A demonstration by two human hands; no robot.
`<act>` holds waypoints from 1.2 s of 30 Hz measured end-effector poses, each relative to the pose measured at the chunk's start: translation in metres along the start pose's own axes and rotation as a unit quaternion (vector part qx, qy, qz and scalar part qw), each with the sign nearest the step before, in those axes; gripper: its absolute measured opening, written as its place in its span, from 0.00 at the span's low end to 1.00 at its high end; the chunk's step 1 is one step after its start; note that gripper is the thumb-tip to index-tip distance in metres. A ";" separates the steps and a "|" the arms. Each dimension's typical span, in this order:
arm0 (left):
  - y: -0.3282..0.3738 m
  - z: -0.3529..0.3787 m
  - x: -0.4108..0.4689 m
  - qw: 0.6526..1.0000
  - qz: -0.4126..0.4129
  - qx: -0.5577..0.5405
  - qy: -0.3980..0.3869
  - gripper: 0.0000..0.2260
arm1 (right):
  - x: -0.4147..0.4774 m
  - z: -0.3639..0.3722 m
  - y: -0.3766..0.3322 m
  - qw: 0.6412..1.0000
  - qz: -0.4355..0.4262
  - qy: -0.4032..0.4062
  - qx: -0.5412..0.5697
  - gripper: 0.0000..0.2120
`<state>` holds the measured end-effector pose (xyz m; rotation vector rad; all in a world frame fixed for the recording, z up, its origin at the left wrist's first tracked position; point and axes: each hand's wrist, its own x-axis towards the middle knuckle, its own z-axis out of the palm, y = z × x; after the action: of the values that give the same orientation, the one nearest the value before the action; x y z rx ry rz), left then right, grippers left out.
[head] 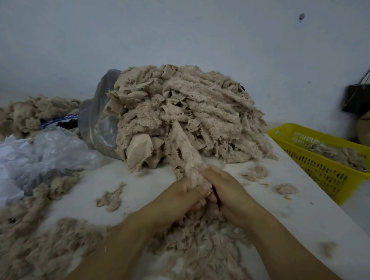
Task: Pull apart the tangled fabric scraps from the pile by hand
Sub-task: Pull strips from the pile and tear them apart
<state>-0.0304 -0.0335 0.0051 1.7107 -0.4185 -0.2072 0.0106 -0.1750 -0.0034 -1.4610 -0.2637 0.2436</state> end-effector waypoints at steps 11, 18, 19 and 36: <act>-0.003 -0.004 0.011 0.961 -0.064 -0.218 0.157 0.13 | 0.000 0.002 -0.003 0.997 -0.021 0.044 0.057 0.15; -0.004 -0.010 0.012 0.927 -0.050 -0.358 0.101 0.20 | -0.001 0.001 -0.005 0.994 -0.041 0.098 0.016 0.17; -0.005 -0.010 0.012 0.931 -0.052 -0.349 0.099 0.19 | -0.002 0.001 -0.005 0.994 -0.046 0.101 0.005 0.17; -0.016 -0.003 0.012 0.985 -0.077 -0.075 0.133 0.22 | 0.003 0.006 0.000 0.979 -0.022 0.198 -0.049 0.13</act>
<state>-0.0156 -0.0335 -0.0086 1.5959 -0.0716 -0.1173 0.0113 -0.1683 -0.0025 -1.5647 0.0165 -0.1013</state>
